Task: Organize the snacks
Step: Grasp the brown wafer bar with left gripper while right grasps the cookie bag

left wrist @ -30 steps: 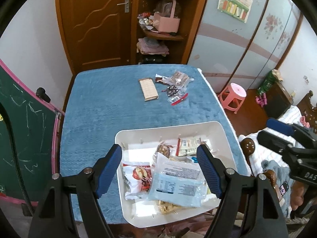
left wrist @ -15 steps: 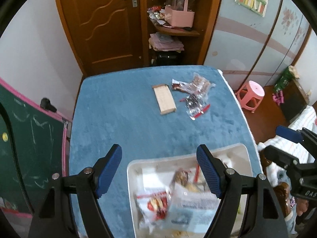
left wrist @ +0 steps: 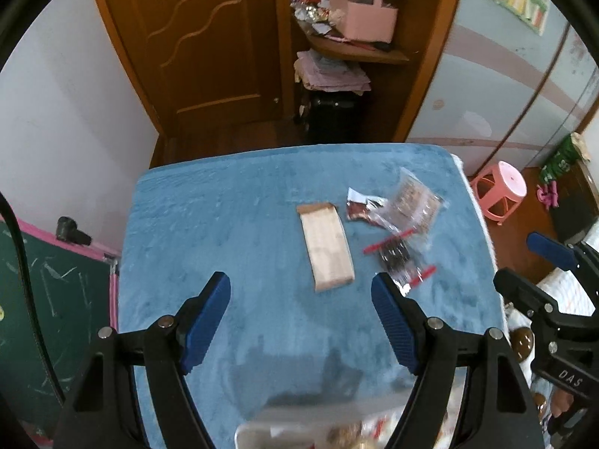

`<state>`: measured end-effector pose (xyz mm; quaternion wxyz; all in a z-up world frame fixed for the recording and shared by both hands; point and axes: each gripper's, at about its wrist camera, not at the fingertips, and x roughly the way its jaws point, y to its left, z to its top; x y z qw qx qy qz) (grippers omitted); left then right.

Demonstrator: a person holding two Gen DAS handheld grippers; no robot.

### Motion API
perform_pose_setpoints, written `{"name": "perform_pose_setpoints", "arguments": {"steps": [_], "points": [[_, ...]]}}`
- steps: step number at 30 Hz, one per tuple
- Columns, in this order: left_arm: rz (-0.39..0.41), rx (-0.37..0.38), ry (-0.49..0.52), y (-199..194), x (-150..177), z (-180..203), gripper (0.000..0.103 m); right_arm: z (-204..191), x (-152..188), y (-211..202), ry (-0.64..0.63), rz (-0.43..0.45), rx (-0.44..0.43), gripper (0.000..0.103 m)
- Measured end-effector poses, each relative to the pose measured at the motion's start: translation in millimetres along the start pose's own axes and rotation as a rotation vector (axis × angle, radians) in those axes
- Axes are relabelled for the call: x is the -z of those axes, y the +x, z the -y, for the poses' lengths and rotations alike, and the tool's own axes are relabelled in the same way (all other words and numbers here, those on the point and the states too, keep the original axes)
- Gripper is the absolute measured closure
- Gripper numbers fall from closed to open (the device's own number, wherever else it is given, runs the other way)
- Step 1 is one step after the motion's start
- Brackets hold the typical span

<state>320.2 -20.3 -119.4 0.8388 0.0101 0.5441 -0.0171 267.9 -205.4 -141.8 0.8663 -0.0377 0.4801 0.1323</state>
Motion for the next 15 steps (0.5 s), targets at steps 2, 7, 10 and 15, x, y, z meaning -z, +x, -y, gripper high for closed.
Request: {"name": "perform_pose_setpoints", "arguments": {"steps": [2,7,10,15], "points": [[-0.019,-0.024,-0.005,24.4,-11.5,1.6,0.026,3.4,-6.0,20.9,0.0,-0.024,0.009,0.034],[-0.092,-0.031,-0.046,91.7,-28.3,1.1,0.026,6.5,-2.4,86.1,-0.017,-0.128,0.01,0.034],[-0.135,-0.028,-0.076,125.1,-28.8,0.4,0.026,6.3,7.3,118.3,-0.016,-0.195,-0.005,0.034],[-0.202,-0.018,-0.112,169.2,-24.4,3.5,0.026,4.8,16.0,154.0,-0.02,-0.262,-0.007,0.04]]}}
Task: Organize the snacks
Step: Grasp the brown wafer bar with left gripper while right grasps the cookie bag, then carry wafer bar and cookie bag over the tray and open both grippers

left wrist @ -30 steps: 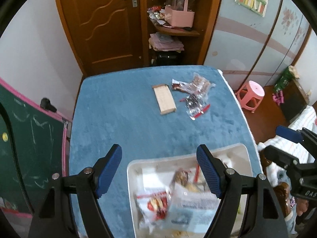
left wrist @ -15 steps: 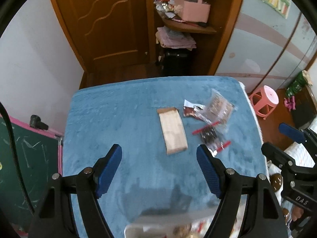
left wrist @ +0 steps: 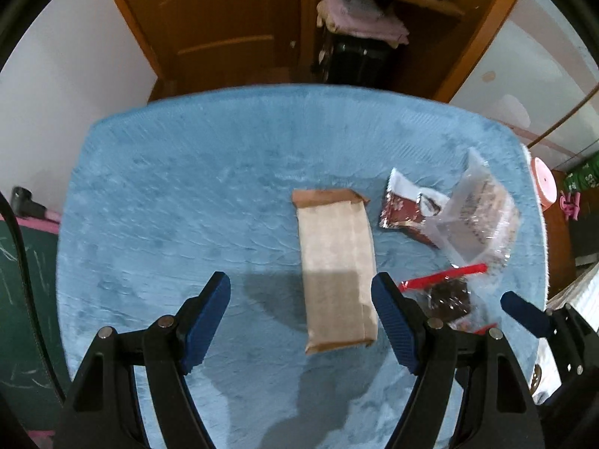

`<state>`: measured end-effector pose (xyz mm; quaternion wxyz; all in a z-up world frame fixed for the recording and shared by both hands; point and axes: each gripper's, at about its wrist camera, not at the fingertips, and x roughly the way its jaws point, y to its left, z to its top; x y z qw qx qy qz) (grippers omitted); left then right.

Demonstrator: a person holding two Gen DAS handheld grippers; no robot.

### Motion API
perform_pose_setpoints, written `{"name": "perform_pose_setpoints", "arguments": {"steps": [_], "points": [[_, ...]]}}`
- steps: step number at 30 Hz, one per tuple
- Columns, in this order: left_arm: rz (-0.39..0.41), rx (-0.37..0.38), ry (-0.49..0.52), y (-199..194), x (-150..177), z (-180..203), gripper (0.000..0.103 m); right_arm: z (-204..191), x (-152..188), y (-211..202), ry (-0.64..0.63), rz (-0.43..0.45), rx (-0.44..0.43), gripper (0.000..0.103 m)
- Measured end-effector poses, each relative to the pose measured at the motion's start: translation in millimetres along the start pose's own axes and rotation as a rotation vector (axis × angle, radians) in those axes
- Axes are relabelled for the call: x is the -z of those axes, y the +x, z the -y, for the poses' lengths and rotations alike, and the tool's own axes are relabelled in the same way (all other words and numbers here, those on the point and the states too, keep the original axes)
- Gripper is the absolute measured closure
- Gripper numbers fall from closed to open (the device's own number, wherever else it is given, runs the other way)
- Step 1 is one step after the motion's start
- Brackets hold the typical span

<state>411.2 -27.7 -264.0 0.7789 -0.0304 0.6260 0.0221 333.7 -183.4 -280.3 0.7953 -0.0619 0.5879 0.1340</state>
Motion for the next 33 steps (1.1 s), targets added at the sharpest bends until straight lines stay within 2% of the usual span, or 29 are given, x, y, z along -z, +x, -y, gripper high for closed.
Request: {"name": "perform_pose_setpoints", "arguments": {"steps": [6,14,22,23,25,26,27,29,33], "points": [[-0.064,0.024,-0.048,35.9,-2.0,3.8,0.026,-1.6,-5.2,25.8,0.002,-0.053,-0.018,0.048],[-0.125,0.049,-0.075,62.0,6.4,12.1,0.026,-6.1,-7.2,41.2,-0.032,-0.071,-0.035,0.046],[-0.107,0.019,-0.052,71.1,14.0,22.5,0.023,-9.7,-6.4,46.3,-0.107,-0.071,-0.032,0.044],[-0.102,0.017,-0.051,71.3,15.1,23.5,0.024,-11.1,-6.6,47.0,-0.114,-0.068,-0.03,0.044],[-0.087,0.015,-0.048,70.8,16.9,24.9,0.033,-13.8,-6.2,47.9,-0.129,-0.061,-0.02,0.046],[-0.076,0.017,-0.048,69.4,20.5,26.7,0.047,-14.8,-6.1,47.5,-0.136,-0.056,-0.01,0.052],[-0.065,0.014,-0.048,66.2,22.3,25.2,0.05,-13.9,-6.0,46.0,-0.131,-0.05,-0.01,0.057],[-0.064,0.026,-0.052,63.6,26.9,21.5,0.051,-11.0,-2.2,41.6,-0.104,-0.06,-0.051,0.062],[-0.03,-0.033,-0.05,49.4,43.1,10.1,0.051,-9.4,5.6,29.0,-0.076,-0.062,-0.078,0.063]]}}
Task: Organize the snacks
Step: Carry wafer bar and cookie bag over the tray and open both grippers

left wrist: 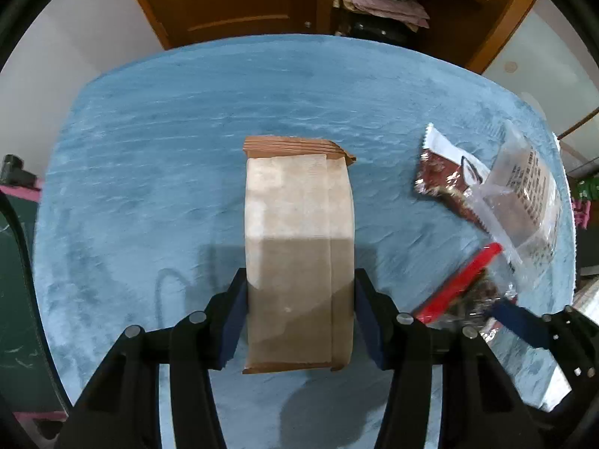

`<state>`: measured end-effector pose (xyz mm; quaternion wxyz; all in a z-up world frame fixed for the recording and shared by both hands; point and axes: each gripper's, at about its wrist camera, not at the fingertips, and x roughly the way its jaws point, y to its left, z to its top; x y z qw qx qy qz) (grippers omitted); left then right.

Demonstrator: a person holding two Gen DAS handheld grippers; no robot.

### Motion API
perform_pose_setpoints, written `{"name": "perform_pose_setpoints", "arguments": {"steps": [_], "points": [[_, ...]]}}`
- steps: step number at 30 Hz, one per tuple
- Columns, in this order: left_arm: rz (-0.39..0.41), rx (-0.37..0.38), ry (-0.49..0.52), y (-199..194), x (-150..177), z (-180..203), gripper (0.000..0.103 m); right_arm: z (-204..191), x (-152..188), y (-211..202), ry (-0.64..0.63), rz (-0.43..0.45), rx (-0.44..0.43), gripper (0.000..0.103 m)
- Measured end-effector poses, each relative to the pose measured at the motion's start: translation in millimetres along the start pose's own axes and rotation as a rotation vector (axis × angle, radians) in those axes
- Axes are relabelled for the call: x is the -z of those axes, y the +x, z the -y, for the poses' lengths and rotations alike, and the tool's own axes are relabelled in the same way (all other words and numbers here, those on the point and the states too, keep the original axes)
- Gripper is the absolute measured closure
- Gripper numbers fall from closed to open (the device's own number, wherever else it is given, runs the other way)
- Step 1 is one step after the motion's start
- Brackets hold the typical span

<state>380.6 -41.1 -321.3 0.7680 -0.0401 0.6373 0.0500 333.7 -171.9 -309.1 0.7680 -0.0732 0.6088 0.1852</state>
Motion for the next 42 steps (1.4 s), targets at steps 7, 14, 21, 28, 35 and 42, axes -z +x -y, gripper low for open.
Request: {"name": "perform_pose_setpoints", "arguments": {"steps": [7,14,21,28,35,42], "points": [[0.108,0.026,0.058,-81.8,34.6,-11.0,0.051,-10.1,21.3,-61.3,0.045,0.096,-0.091,0.063],[0.233,0.117,0.127,-197.8,78.9,-29.2,0.051,-36.2,63.8,-163.9,0.1,0.274,-0.148,0.063],[0.365,0.195,0.225,-307.3,143.8,-48.0,0.051,-73.0,122.8,-265.2,0.133,0.447,-0.126,0.063],[0.466,0.207,0.315,-355.7,210.8,-56.0,0.051,-111.0,174.4,-332.9,0.132,0.576,-0.051,0.063],[0.473,0.214,0.348,-362.0,247.6,-55.1,0.051,-139.2,218.1,-343.1,0.115,0.587,-0.015,0.063],[0.44,0.167,0.369,-345.3,270.2,-52.4,0.051,-150.9,233.0,-313.9,0.099,0.505,0.048,0.062]]}}
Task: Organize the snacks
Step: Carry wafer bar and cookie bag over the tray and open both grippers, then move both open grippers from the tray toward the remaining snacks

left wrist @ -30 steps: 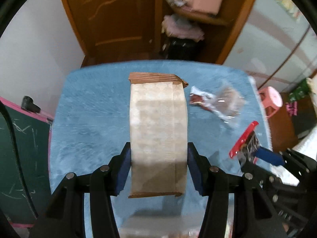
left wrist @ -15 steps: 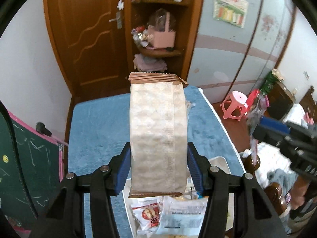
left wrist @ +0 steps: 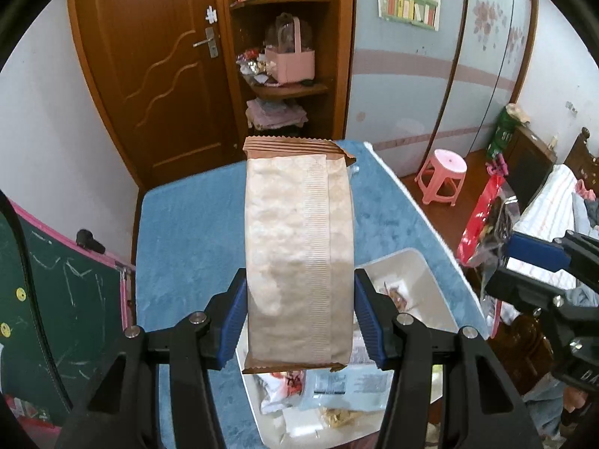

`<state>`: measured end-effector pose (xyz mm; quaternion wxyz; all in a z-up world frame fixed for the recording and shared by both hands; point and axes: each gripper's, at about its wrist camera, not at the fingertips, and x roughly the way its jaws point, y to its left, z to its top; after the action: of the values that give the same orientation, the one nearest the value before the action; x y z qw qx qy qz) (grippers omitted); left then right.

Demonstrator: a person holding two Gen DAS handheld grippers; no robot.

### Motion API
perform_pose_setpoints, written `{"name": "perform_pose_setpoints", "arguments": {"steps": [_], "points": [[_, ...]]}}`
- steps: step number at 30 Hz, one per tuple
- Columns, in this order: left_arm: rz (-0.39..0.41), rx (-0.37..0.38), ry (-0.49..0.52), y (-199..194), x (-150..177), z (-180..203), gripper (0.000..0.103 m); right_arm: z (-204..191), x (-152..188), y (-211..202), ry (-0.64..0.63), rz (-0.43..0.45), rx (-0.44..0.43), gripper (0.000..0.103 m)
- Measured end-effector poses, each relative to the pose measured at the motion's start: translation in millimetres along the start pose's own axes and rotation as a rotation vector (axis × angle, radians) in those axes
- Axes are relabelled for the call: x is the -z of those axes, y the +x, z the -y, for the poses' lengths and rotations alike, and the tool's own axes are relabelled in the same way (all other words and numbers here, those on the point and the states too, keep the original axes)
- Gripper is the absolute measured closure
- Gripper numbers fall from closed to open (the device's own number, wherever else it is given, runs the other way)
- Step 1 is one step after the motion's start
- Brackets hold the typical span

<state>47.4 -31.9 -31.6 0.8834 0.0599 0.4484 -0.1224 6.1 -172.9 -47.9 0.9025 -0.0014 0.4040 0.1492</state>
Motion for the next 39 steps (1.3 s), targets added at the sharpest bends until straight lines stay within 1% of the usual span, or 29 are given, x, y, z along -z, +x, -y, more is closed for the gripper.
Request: {"name": "perform_pose_setpoints", "arguments": {"steps": [6,7,8,9,10,11,12,14,20,30,35,39], "points": [[-0.046,-0.015,-0.001,7.1,16.5,3.0,0.049,-5.8,21.2,16.5,-0.012,-0.092,0.026,0.061],[-0.052,-0.018,0.0,7.7,17.7,3.0,0.047,-9.3,24.7,17.8,-0.023,-0.106,0.043,0.061],[-0.056,-0.021,0.001,8.4,18.7,2.9,0.042,-13.3,27.8,19.3,-0.035,-0.117,0.06,0.061],[-0.053,-0.029,0.003,7.1,20.0,3.7,0.033,-15.9,29.5,21.0,-0.05,-0.126,0.08,0.055],[-0.047,-0.035,0.004,5.8,20.4,3.5,0.028,-18.0,30.7,21.4,-0.061,-0.13,0.094,0.05],[-0.039,-0.043,0.005,3.6,21.1,3.6,0.018,-20.4,31.2,20.9,-0.072,-0.129,0.105,0.04],[-0.027,-0.052,0.006,0.9,21.2,3.3,0.015,-21.8,31.9,18.9,-0.079,-0.122,0.112,0.032],[-0.016,-0.061,0.012,-2.7,21.5,3.5,0.015,-25.0,31.4,13.2,-0.093,-0.093,0.12,0.027],[-0.014,-0.058,-0.005,-8.4,23.2,-1.5,0.015,-28.9,27.9,5.4,-0.096,-0.063,0.108,0.027],[-0.021,-0.054,-0.047,-11.2,23.5,-12.0,0.015,-19.0,26.8,9.6,-0.02,-0.091,0.077,0.027],[-0.025,-0.053,-0.047,-10.6,23.8,-13.0,0.015,-12.3,23.9,10.6,0.028,-0.096,0.051,0.027],[-0.036,-0.045,-0.049,-9.4,22.5,-13.6,0.015,-10.1,22.5,11.5,0.042,-0.099,0.046,0.027]]}}
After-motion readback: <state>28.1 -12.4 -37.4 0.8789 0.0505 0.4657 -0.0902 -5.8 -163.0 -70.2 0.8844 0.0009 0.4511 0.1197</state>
